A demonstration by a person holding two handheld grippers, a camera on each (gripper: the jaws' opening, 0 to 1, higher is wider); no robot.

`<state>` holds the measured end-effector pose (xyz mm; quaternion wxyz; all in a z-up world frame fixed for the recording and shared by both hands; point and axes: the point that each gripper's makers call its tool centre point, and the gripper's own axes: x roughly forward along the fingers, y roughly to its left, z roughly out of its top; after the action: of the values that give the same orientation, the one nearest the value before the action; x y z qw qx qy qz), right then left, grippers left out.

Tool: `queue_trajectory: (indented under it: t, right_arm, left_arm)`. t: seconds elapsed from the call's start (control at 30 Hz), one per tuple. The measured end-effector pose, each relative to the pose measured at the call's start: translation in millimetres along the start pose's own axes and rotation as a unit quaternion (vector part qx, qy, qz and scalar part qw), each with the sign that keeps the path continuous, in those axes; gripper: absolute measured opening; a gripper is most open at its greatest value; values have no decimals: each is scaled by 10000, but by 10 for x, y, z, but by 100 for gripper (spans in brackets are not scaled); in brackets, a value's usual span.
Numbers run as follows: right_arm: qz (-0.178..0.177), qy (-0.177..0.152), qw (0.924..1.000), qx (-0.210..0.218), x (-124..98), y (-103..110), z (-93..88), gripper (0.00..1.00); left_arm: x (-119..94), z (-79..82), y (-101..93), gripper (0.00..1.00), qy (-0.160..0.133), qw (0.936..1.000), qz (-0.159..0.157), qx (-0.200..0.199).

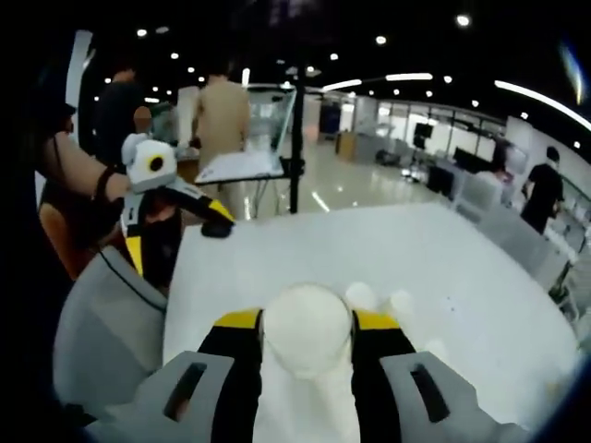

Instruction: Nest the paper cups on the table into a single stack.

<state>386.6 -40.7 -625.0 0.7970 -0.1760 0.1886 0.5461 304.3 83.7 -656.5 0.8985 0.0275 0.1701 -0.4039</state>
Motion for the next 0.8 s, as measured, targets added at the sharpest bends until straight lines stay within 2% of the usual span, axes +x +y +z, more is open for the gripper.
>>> queue_trajectory:
  t: [0.3,0.43,0.63,0.8]
  right_arm:
    - [-83,-352,9993,115,-115,31,186,33]
    - [13,-433,9990,129,-117,86,215,33]
    - [-21,-526,9984,182,-158,110,243,33]
    - [-52,-813,9949,587,-212,102,336,33]
  left_arm:
    - [45,66,-36,95,-36,10000,-82,26]
    - [58,97,-48,95,-48,9999,-111,67]
    - [70,116,-77,94,13,9998,-166,64]
    - [96,152,-125,93,9,9997,-215,76]
